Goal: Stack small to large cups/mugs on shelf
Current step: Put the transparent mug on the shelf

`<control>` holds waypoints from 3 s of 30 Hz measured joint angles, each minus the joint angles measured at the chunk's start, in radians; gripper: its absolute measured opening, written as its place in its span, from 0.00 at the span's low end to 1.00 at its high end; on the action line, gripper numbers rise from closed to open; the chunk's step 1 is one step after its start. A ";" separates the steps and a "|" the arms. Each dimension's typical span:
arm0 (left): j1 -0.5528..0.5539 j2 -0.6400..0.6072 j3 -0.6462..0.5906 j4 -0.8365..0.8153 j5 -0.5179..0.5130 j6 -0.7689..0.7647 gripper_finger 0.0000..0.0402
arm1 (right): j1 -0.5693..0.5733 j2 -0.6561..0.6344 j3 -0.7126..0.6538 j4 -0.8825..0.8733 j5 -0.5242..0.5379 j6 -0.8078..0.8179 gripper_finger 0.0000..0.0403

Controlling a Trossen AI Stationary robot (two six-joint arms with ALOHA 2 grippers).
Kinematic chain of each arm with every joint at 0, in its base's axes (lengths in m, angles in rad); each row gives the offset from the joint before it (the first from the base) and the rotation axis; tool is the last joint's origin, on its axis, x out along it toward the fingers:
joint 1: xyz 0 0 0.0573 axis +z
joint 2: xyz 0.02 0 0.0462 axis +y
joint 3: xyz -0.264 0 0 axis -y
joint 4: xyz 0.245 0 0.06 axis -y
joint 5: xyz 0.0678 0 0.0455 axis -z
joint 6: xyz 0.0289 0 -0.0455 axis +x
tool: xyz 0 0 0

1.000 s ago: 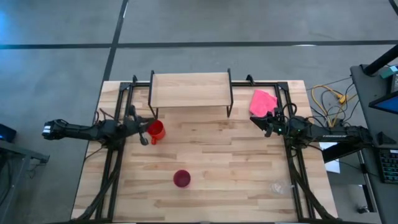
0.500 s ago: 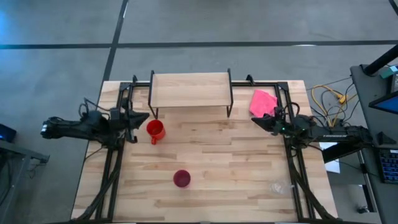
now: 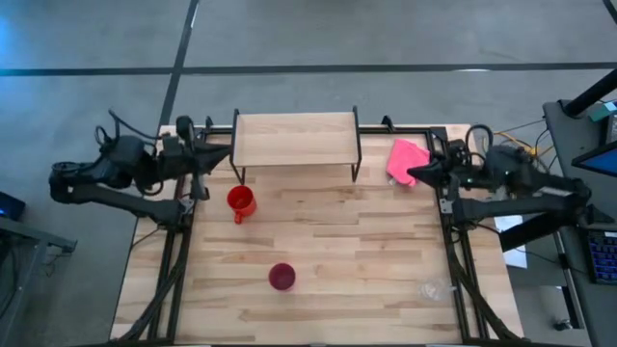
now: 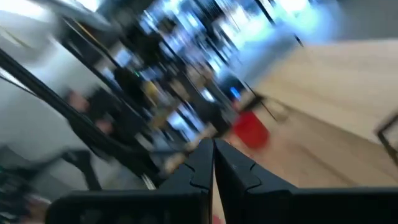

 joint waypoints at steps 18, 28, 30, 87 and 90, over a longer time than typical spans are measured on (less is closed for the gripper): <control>0.000 0.218 0.243 0.049 -0.031 0.165 0.00 | 0.120 0.551 0.839 -0.766 -0.080 -0.129 0.02; 0.000 0.224 0.242 0.054 -0.031 0.166 0.00 | 0.119 0.695 0.981 -0.719 -0.046 -0.145 0.02; 0.000 0.223 0.242 0.074 -0.031 0.166 0.00 | 0.119 0.723 1.001 -0.738 -0.025 -0.145 0.02; 0.000 0.034 0.192 -0.022 -0.027 0.164 0.00 | 0.327 1.063 0.727 -1.158 -0.390 0.180 0.27; 0.000 0.036 0.191 -0.037 -0.027 0.164 0.00 | 0.404 1.018 0.704 -1.157 -0.389 0.353 0.26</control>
